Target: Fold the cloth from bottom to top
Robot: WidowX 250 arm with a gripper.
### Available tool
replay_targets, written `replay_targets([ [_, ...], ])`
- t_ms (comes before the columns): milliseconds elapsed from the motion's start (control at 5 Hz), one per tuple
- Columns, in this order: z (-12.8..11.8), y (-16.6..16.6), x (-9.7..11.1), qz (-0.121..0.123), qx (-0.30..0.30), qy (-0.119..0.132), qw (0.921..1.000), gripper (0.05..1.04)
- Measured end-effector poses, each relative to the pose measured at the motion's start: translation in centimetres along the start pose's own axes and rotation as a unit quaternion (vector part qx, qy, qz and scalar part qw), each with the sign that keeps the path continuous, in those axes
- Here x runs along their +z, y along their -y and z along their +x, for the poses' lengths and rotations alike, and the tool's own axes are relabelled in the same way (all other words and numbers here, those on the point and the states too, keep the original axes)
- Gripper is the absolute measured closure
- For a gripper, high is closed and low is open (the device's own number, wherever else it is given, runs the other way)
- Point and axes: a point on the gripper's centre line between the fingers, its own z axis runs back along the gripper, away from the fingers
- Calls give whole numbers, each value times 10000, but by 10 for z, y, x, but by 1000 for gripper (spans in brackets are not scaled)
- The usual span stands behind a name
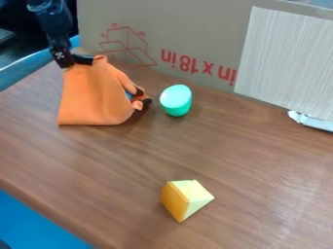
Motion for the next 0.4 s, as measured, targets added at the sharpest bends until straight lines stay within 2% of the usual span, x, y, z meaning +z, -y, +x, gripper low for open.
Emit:
replay_targets([
  [200, -1, -13, 15, -17, 116, 150, 9998, 83],
  [400, 5, -11, 25, -214, 257, 295, 9990, 83],
])
